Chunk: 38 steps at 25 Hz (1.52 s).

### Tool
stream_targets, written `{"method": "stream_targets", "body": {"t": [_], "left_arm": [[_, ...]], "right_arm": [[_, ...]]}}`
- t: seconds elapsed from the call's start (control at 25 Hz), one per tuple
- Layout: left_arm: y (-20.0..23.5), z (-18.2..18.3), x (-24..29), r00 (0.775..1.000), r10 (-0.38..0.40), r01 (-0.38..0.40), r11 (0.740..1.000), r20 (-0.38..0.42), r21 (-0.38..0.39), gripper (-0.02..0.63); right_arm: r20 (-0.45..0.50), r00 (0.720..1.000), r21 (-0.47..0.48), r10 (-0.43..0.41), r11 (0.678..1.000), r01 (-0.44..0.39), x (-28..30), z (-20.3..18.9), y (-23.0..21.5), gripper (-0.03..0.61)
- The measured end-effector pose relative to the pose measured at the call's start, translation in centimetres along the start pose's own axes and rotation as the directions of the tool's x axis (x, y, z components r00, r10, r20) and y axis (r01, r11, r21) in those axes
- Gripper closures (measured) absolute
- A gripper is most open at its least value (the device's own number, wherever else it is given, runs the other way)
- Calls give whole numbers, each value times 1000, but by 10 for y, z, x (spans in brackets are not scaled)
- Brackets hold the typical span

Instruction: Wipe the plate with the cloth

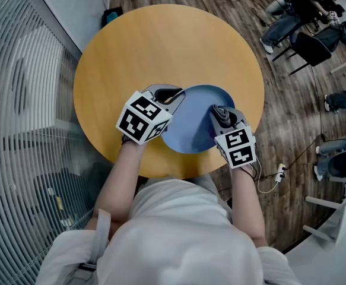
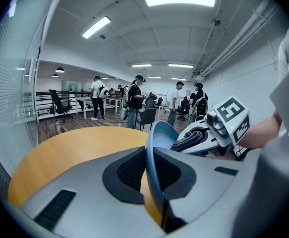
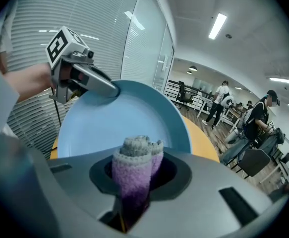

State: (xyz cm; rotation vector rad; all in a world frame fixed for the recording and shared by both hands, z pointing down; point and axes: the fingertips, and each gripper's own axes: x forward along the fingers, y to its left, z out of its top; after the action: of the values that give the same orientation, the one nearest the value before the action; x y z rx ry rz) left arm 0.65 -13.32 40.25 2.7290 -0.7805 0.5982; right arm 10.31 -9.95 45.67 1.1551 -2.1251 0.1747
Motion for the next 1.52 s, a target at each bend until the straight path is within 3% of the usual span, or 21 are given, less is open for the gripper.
{"method": "stream_targets", "body": {"t": [0.64, 1.28, 1.52], "left_arm": [[1, 3, -1, 1000, 19, -19, 1000, 3, -8, 586], [-2, 6, 1, 1000, 8, -9, 1000, 15, 13, 585], [-3, 5, 0, 1000, 9, -9, 1000, 9, 16, 586]], "right_arm": [[28, 983, -113, 181, 978, -177, 14, 25, 77, 489], [0, 946, -261, 325, 913, -313, 26, 43, 147, 489], [-6, 920, -291, 391, 880, -376, 19, 42, 163, 489]]}}
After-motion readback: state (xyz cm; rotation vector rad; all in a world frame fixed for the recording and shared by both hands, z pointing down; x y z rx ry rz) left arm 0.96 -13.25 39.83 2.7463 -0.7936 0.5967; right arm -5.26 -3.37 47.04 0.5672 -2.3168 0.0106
